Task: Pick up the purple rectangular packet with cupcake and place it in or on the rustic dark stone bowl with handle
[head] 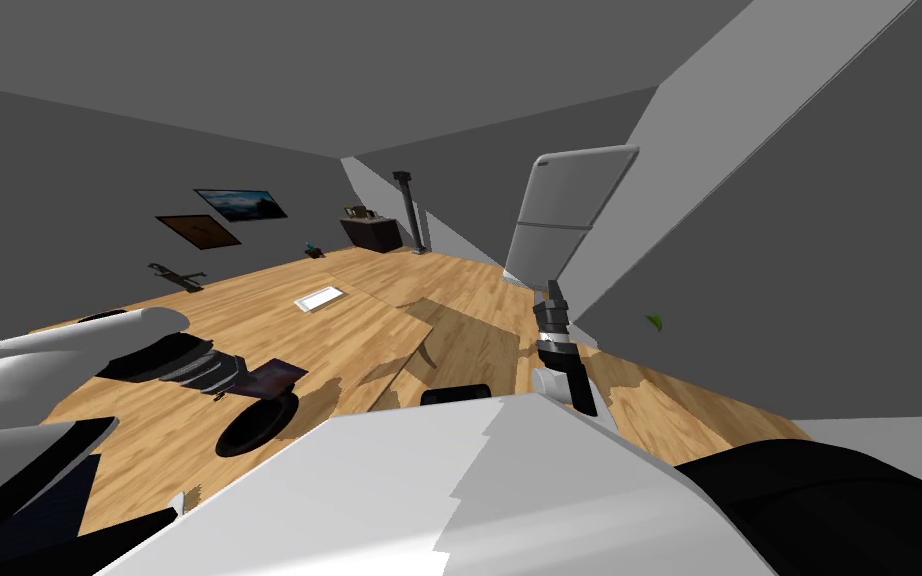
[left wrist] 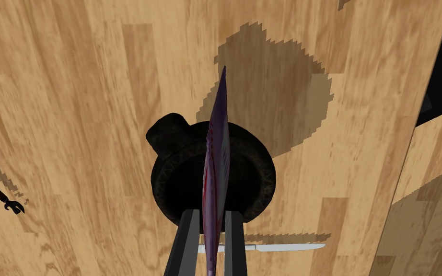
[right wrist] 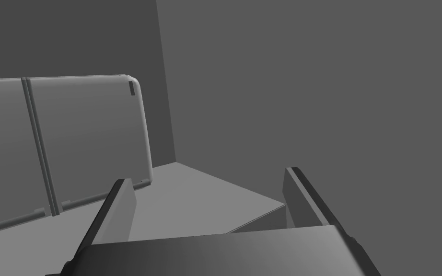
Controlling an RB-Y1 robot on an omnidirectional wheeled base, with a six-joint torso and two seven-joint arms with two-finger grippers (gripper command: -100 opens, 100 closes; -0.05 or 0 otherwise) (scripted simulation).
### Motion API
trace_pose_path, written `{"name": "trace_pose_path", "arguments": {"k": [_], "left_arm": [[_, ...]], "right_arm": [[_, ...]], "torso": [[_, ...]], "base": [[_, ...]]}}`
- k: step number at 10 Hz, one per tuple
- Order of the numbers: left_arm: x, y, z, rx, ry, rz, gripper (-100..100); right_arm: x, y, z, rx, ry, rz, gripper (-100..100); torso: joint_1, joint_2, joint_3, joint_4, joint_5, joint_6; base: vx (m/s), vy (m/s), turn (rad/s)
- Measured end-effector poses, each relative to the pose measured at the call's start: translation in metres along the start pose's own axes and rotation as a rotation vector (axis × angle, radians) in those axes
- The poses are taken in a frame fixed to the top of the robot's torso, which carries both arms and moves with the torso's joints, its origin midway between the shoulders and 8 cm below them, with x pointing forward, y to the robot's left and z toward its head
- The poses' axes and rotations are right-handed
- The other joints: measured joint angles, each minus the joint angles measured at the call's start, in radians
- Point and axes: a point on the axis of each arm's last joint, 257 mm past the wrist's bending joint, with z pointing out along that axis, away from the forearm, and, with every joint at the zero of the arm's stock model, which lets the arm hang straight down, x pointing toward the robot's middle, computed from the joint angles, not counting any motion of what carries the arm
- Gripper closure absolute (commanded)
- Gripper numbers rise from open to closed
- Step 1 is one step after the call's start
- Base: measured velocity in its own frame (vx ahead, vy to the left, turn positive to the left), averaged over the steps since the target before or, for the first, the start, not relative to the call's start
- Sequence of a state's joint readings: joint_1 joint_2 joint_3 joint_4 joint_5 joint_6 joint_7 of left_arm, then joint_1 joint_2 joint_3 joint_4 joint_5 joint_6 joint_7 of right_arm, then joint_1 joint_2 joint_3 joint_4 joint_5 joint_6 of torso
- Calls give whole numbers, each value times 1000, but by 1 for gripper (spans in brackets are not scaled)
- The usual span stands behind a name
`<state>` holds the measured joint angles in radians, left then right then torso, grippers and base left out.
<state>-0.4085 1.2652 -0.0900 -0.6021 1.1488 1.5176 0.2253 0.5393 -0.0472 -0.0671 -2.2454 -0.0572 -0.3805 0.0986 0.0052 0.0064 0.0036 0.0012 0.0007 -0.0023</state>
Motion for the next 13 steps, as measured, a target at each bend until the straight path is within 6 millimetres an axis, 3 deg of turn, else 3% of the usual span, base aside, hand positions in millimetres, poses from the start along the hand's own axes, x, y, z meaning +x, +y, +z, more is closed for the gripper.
{"name": "trace_pose_path", "arguments": {"k": [3, 6, 9, 10, 13], "left_arm": [[-5, -1, -16, -4, -1, -12, 100], [-13, -4, -51, -8, 4, -42, 100], [-20, -1, -68, -14, 7, -60, 100], [-20, -1, -69, -15, 7, -62, -100], [-20, -1, -69, -15, 7, -62, -100]], "right_arm": [[0, 0, 0, 0, 0, 0, 0], [0, 0, 0, 0, 0, 0, 0], [0, 0, 0, 0, 0, 0, 0], [0, 0, 0, 0, 0, 0, 0], [0, 0, 0, 0, 0, 0, 0]], "torso": [[-3, -4, -3, -1, 0, 0], [0, -1, 0, 0, 0, 0], [-1, -1, -1, 0, 0, -1], [-2, -3, -2, -1, 1, -1], [-3, -6, -4, -2, 0, -1]], "base": [[-34, 28, -31], [-71, 67, -73], [-51, 43, -42], [-6, 5, 3], [0, 0, 0]]}}
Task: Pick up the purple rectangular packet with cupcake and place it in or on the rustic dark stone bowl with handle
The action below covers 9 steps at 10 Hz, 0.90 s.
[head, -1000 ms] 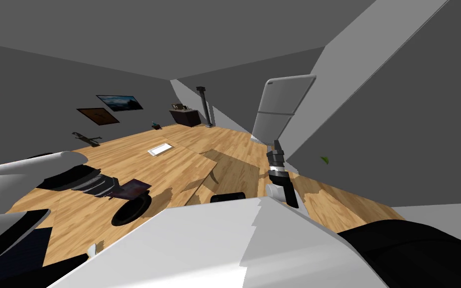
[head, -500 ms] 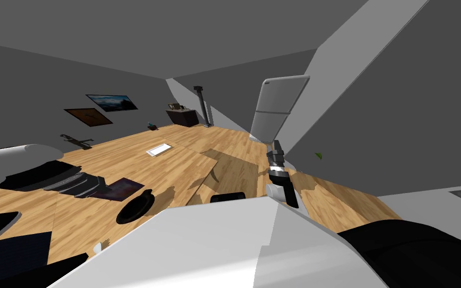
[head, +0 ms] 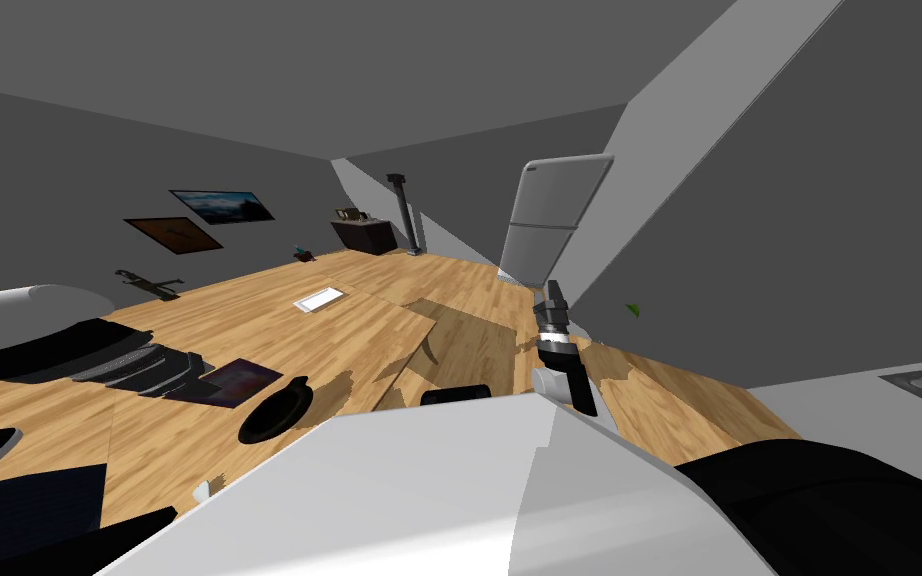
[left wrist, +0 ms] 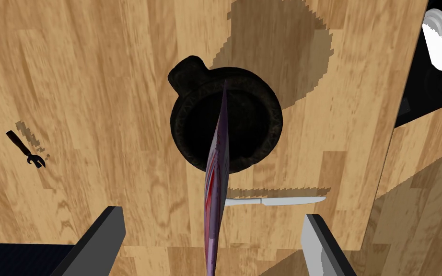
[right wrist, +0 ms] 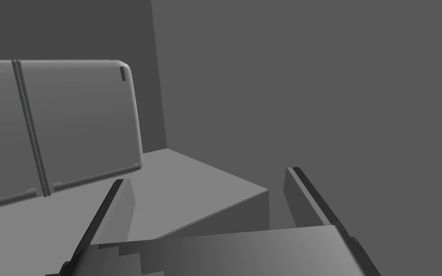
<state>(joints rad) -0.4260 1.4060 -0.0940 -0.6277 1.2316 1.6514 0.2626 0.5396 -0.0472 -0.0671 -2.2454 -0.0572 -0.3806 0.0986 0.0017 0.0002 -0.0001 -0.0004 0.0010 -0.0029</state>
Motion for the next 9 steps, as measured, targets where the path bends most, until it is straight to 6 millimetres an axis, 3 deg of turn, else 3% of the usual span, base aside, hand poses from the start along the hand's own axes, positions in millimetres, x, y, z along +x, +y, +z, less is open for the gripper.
{"name": "trace_pose_path", "arguments": {"k": [1, 2, 3, 9], "left_arm": [[0, 0, 0, 0, 0, 0, -100], [0, 0, 0, 0, 0, 0, 0], [0, 0, 0, 0, 0, 0, -100], [-19, -14, -26, 41, -3, 9, -100]], "right_arm": [[0, 0, 0, 0, 0, 0, 0], [0, 0, 0, 0, 0, 0, 0], [0, 0, 0, 0, 0, 0, 0], [0, 0, 0, 0, 0, 0, 0]], "torso": [[0, 0, 0, 0, 0, 0], [0, 0, 0, 0, 0, 0], [0, 0, 0, 0, 0, 0], [-2, -3, -2, -1, 0, 0]], "base": [[0, 0, 0], [0, 0, 0], [28, -14, 26], [43, -23, 22]]}}
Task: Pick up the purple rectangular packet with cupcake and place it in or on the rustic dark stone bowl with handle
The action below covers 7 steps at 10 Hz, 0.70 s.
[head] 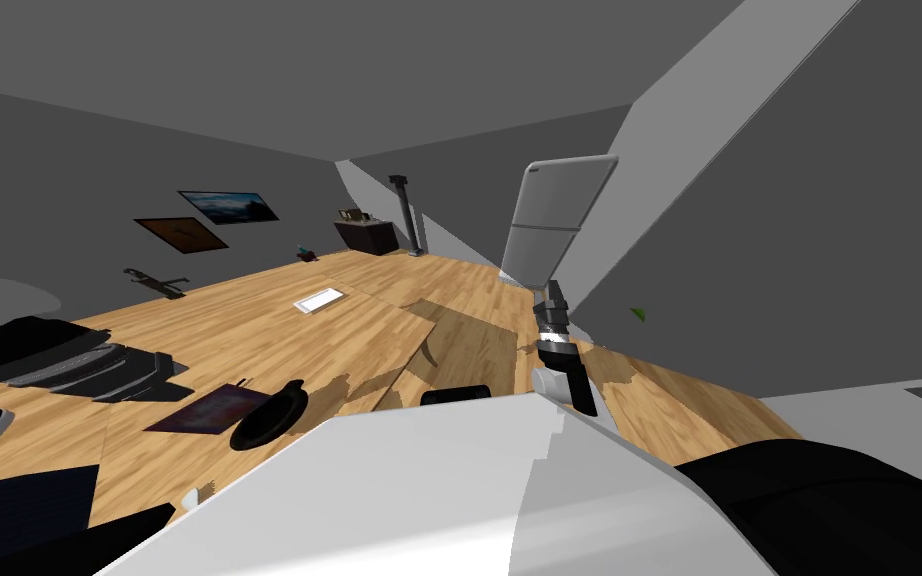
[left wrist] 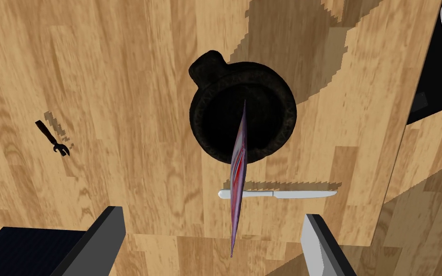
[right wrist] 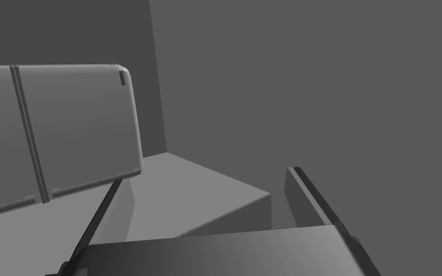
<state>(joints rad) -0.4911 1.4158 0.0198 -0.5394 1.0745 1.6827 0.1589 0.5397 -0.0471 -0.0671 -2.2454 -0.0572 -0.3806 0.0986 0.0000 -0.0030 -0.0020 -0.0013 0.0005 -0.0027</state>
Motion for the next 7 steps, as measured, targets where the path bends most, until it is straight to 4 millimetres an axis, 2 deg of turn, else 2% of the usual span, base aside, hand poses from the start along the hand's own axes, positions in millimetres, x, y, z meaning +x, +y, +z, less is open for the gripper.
{"name": "trace_pose_path", "arguments": {"k": [7], "left_arm": [[-18, -4, -20, 9, 4, 8, -100]], "right_arm": [[0, 0, 0, 0, 0, 0, 0]], "torso": [[0, 1, 1, 0, 0, 0]], "base": [[30, -18, 14]]}}
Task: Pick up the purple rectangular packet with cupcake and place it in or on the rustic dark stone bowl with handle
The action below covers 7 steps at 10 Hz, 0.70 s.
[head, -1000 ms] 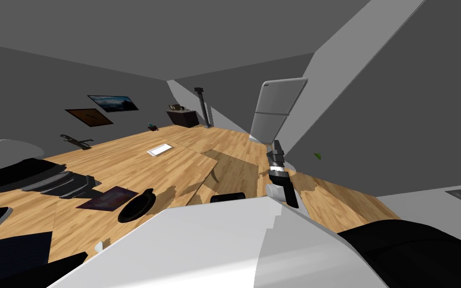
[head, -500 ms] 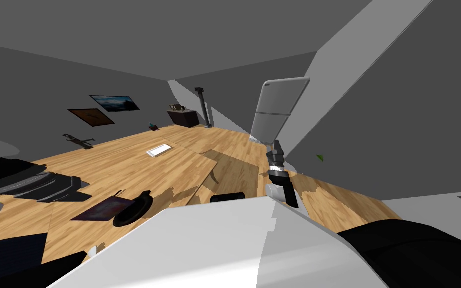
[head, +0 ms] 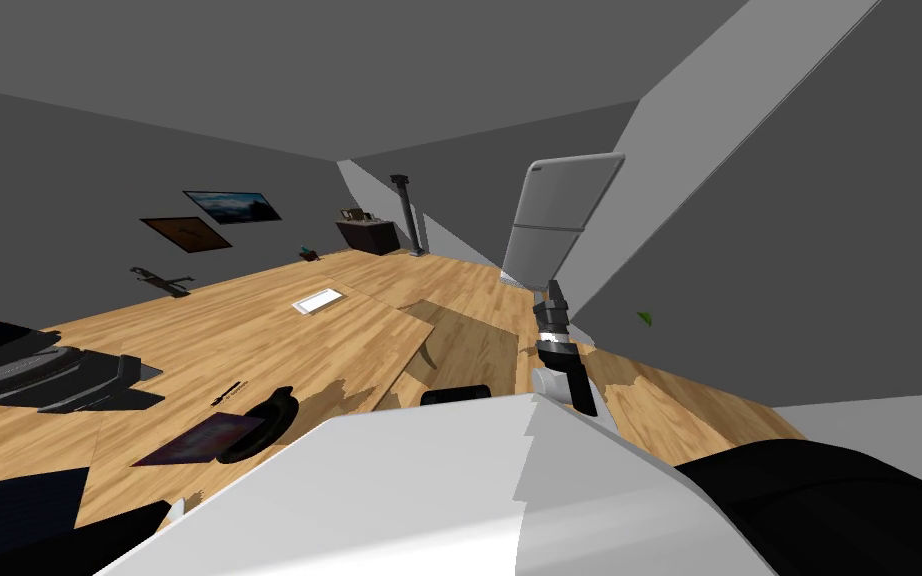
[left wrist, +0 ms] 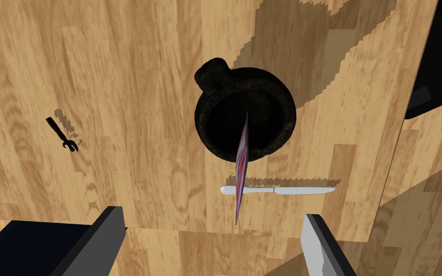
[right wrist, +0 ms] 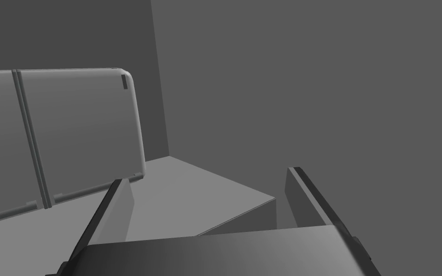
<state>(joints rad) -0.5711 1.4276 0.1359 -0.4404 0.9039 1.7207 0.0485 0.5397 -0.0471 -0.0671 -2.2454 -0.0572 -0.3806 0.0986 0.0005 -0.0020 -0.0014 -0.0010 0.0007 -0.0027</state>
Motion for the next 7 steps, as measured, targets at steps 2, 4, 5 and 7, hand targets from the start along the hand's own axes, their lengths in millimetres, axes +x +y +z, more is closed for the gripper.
{"name": "trace_pose_path", "arguments": {"k": [2, 4, 5, 7], "left_arm": [[-4, 0, -2, -2, 1, 2, -100], [-9, 3, -6, -11, 5, 7, -100], [-14, 4, -6, -15, -2, 11, -100], [-17, 8, -8, -26, 5, 20, -100]], "right_arm": [[0, 0, 0, 0, 0, 0, 0], [0, 0, 0, 0, 0, 0, 0], [0, 0, 0, 0, 0, 0, 0], [0, 0, 0, 0, 0, 0, 0]], "torso": [[0, 0, 0, 0, 0, 0], [0, -1, 0, 0, 0, 0], [0, 0, 0, 0, 0, 0], [0, 0, 0, 0, 0, 0]], "base": [[40, -19, 21], [39, -22, 21], [42, -22, 33], [25, -19, 7]]}}
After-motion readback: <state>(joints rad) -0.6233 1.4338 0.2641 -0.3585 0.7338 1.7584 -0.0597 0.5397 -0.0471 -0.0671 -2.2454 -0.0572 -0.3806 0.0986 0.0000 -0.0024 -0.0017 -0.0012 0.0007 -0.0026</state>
